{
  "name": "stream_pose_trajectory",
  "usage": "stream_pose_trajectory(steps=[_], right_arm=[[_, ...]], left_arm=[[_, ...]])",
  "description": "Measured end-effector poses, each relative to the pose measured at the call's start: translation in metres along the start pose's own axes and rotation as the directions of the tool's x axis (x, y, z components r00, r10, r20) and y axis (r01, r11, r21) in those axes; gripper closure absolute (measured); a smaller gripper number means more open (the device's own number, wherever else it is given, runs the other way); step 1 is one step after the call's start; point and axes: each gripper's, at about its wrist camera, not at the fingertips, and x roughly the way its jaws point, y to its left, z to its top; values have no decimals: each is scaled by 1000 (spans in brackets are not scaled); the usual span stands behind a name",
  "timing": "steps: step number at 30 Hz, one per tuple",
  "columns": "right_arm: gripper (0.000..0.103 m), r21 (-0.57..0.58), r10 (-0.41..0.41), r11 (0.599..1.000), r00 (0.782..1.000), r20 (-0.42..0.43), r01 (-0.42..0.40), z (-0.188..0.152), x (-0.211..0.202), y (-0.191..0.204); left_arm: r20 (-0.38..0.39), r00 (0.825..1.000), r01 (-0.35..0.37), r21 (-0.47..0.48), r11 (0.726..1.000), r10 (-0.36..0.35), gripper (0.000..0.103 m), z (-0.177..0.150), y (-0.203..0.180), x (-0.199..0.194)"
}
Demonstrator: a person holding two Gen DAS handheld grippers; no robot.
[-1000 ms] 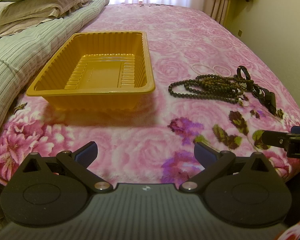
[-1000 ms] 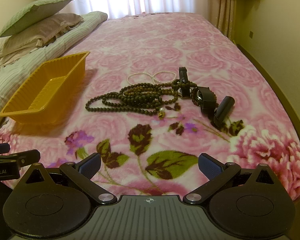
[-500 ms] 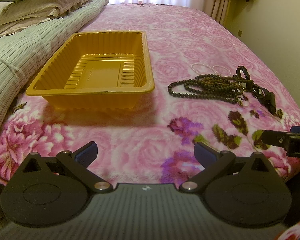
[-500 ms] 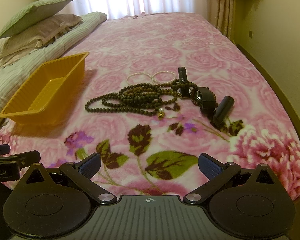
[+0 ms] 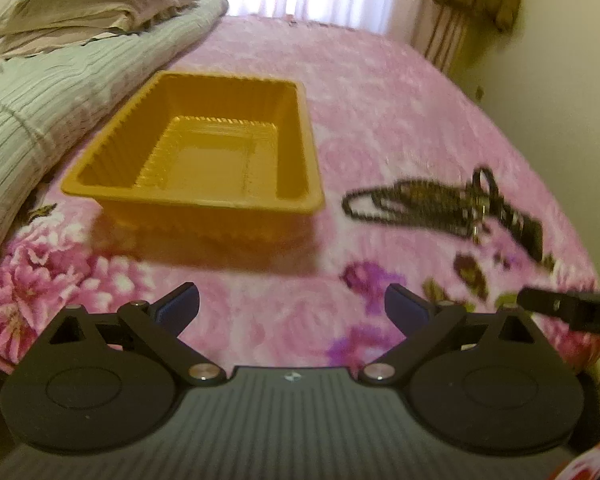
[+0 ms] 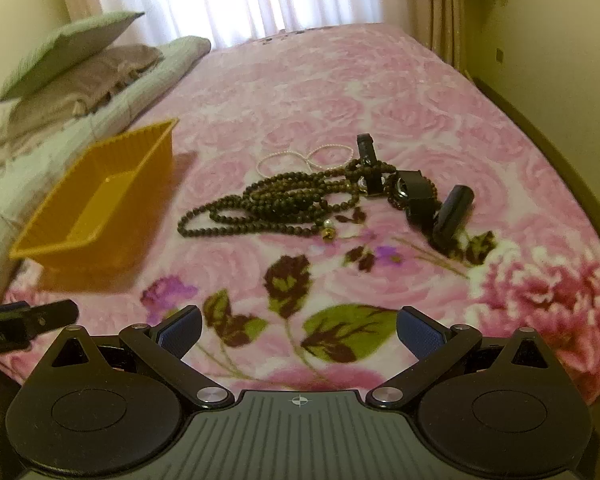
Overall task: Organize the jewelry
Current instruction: 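Move the left gripper to the yellow tray and close on its rim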
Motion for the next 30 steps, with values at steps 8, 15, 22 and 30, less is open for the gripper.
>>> stream_pose_trajectory(steps=[8,15,22,30], right_arm=[[0,42,53,998,998,45,-55,6,0,0],[0,53,42,998,998,44,-44,8,6,0],[0,40,24,999,999,25,-25,10,17,5],[0,14,18,1000,1000,-2,-18,14,32,17]], left_arm=[[132,991,31,-104,994,-17,9,41,64,-19],[166,985,-22,-91,996,37,20,74,124,-4],[75,997,-3,-106,994,11,49,86,164,42],[-9,999,43,-129,991,-45,76,77,186,78]])
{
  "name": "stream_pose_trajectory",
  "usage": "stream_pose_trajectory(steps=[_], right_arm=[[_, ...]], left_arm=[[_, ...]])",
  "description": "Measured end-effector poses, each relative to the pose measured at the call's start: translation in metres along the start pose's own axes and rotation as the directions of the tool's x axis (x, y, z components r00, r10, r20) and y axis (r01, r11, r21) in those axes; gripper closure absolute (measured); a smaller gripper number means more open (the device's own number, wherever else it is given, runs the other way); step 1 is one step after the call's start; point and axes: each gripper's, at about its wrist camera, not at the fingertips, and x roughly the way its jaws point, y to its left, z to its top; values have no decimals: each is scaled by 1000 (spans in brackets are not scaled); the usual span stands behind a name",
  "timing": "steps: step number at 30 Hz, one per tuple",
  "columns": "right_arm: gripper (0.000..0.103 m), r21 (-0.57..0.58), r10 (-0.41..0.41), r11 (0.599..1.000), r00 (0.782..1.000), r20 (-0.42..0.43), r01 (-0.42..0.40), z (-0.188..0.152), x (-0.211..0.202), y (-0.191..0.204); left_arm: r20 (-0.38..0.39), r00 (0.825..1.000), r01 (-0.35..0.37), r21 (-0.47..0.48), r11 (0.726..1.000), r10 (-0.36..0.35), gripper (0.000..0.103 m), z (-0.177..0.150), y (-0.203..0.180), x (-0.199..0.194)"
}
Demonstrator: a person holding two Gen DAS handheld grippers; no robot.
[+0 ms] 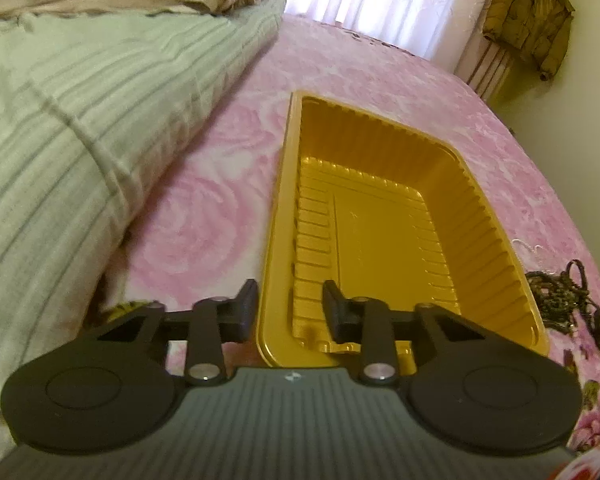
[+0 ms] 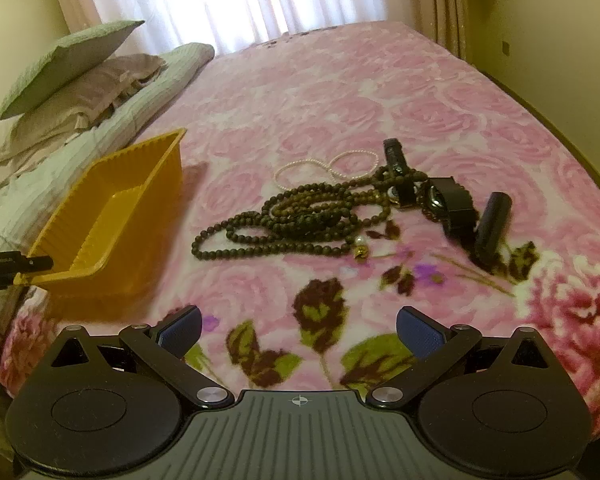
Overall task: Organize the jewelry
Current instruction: 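Move the left gripper to the yellow tray and close on its rim, then grasp the black cylindrical piece from the jewelry pile with the right gripper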
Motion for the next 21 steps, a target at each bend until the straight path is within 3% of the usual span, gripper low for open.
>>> stream_pose_trajectory(steps=[6,13,17,21], right_arm=[[0,-11,11,1000,1000,-21,-11,-1,9,7],[0,-6,15,1000,1000,-16,-15,0,8,7],[0,-1,14,1000,1000,-8,-14,0,5,5],[0,10,9,1000,1000,-7,-9,-1,4,0]], left_arm=[[-29,999,36,-35,999,-37,81,2,7,8],[-80,996,34,-25,999,-36,95,5,8,17],[-84,996,7,9,1000,-7,99,7,2,16],[-57,997,-45,102,994,51,100,11,-15,5]])
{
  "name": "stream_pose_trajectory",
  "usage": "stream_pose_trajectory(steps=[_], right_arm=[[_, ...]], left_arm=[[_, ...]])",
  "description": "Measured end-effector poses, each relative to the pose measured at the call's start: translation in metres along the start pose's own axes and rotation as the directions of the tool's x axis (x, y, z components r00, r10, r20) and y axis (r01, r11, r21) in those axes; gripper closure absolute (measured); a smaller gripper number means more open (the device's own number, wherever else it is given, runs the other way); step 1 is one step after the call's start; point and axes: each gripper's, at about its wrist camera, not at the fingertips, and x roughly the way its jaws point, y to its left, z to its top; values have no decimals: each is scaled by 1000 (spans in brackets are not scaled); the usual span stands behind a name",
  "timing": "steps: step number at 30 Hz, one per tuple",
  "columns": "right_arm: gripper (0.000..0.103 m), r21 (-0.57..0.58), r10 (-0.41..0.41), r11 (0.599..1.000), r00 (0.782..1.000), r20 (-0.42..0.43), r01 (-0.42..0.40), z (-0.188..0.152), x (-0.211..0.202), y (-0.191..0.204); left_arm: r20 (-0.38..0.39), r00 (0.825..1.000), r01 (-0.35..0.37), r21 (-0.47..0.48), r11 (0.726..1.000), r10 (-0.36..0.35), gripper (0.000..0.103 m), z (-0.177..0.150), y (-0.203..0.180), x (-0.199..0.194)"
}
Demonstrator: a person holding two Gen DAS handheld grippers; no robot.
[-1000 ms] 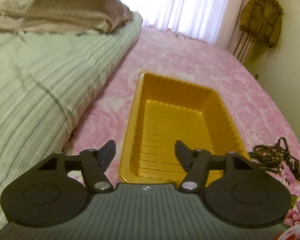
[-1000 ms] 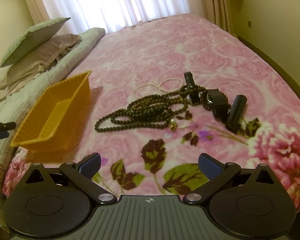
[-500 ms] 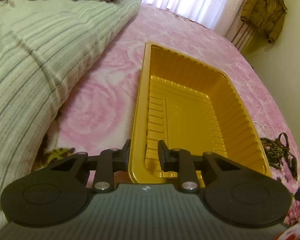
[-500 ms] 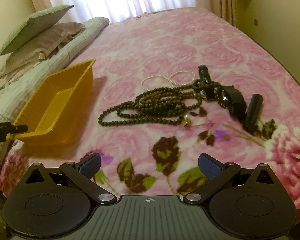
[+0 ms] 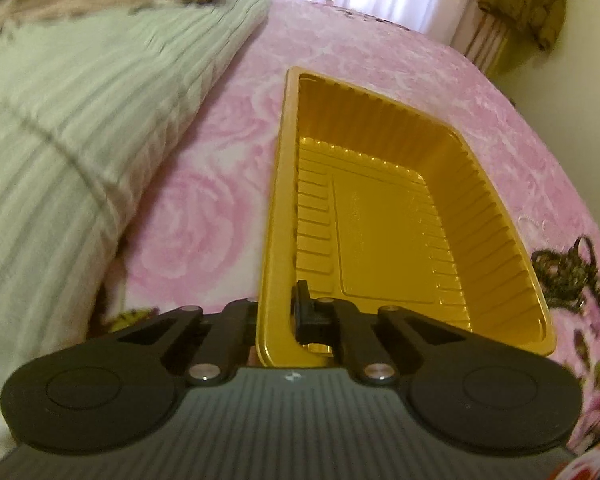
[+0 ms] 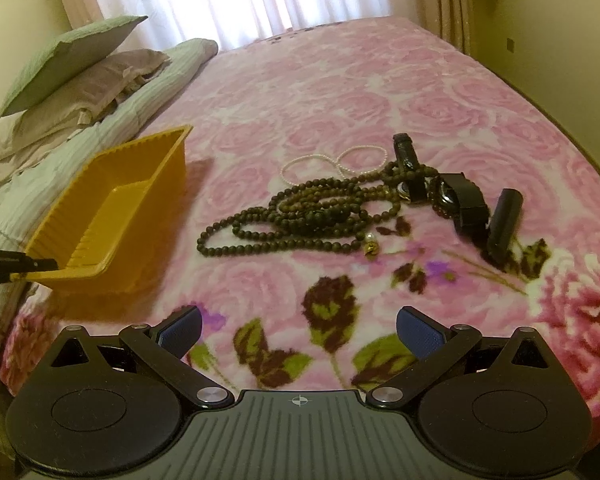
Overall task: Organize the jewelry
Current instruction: 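Grasp the black cylindrical piece from the jewelry pile with the right gripper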
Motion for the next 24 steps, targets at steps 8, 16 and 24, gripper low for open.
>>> stream_pose_trajectory(steps=[8,16,24], right_arm=[[0,16,-23,1000,999,25,23,-4,0,-17],[1,30,-173,985,978,115,171,1,-9,-67],[30,-4,-275,960,951,143,279,16,-1,-112]], left_arm=[[50,989,-148,251,957,139,101,13,-51,-27],[96,960,-279,422,863,263,101,19,-99,-33],[125,942,-333,465,820,312,101,18,-124,-38]])
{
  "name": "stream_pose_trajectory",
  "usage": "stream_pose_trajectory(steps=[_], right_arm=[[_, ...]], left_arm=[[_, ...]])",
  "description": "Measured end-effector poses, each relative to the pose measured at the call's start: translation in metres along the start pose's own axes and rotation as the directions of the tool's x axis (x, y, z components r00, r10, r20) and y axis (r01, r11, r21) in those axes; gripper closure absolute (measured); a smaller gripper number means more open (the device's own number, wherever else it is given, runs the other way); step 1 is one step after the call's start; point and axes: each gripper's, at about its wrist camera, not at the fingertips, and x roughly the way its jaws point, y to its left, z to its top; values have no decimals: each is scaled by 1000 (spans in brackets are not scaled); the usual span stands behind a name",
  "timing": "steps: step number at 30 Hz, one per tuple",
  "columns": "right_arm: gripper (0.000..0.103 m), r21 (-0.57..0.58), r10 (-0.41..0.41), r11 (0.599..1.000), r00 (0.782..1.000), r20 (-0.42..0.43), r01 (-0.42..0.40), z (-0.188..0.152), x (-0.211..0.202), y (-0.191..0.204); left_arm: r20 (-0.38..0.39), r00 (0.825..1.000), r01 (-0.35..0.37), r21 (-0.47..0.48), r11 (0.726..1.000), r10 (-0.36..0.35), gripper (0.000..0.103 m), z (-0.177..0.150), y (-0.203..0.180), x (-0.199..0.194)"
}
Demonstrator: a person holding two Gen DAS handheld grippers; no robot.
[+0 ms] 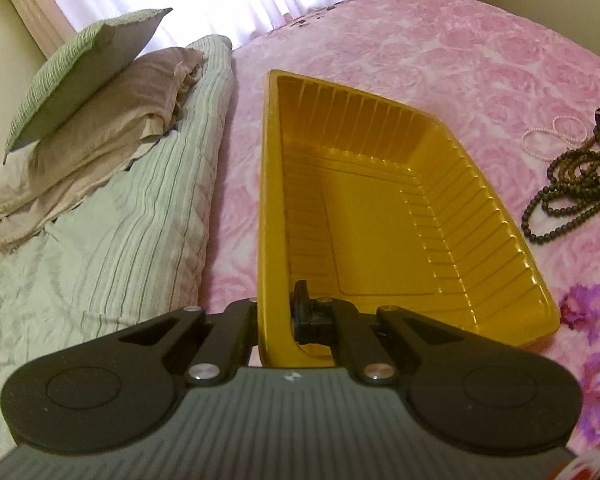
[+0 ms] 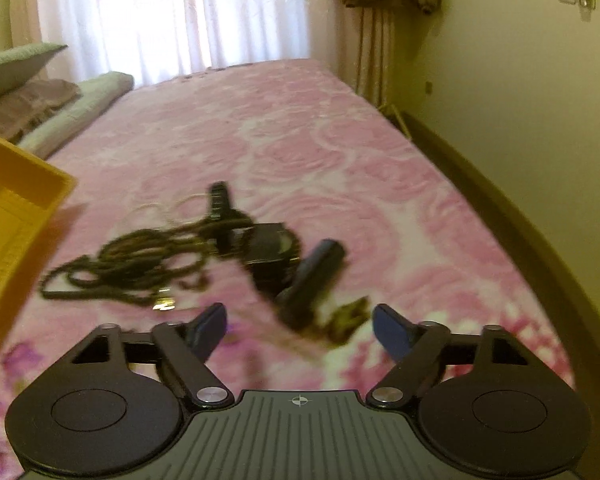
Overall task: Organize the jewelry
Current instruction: 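Grasp the black cylindrical piece from the jewelry pile with the right gripper, then carry the black cylinder over the yellow tray and open the right gripper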
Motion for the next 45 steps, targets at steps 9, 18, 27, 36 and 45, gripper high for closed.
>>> stream_pose_trajectory(steps=[9,18,27,36,45], right_arm=[[48,40,21,999,999,-31,-20,10,28,-8],[74,45,-8,999,999,-50,10,11,39,-4],[82,25,-33,999,999,-22,34,2,12,-3],[82,40,23,999,998,61,-26,15,-19,19],[82,-3,188,982,974,123,-189,37,-38,57]], left_arm=[[0,1000,-23,13,1000,23,101,5,-6,-2],[0,1000,-23,18,1000,23,101,5,-7,-4],[2,1000,-21,25,999,21,101,5,-6,-4],[-6,1000,-11,20,1000,11,101,3,-3,-1],[-10,1000,-4,20,1000,4,101,3,-2,1]])
